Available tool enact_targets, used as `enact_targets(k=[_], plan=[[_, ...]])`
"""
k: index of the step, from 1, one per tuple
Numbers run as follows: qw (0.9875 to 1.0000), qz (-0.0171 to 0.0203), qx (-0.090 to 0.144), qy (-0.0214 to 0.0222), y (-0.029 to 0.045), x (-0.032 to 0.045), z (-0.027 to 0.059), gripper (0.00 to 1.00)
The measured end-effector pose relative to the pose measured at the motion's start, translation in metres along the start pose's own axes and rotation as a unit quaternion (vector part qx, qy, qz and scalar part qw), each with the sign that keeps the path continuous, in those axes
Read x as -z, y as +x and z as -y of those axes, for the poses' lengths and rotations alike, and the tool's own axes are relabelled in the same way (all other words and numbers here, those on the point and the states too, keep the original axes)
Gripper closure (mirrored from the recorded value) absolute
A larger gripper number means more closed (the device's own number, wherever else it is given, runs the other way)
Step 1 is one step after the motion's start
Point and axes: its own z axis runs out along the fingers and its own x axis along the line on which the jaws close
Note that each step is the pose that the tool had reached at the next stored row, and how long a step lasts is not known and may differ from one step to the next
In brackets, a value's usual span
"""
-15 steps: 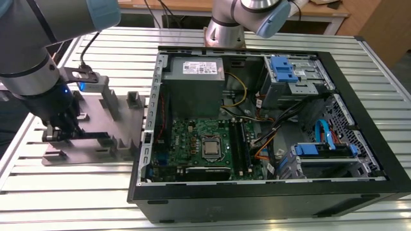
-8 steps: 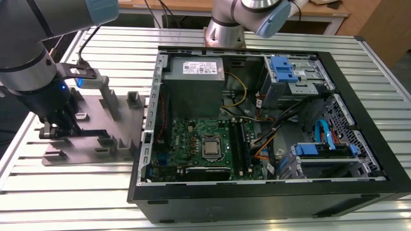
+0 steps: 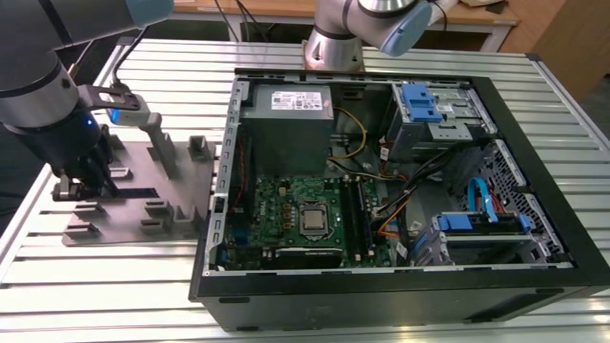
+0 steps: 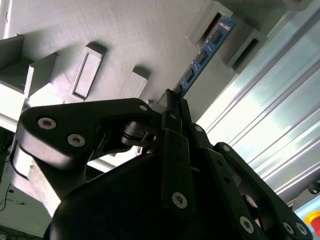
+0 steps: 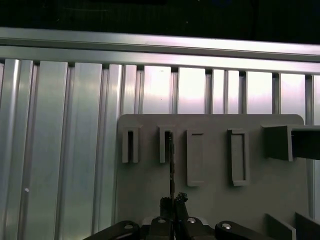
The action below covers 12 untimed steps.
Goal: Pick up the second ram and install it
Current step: 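Pick up the second ram and move it above second insertion slot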
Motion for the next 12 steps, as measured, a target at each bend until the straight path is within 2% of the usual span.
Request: enact_targets(k=[12], plan=[[1.0000, 0.0021, 0.000, 0.0001, -0.0006, 0.0187, -0.0010, 0.86]])
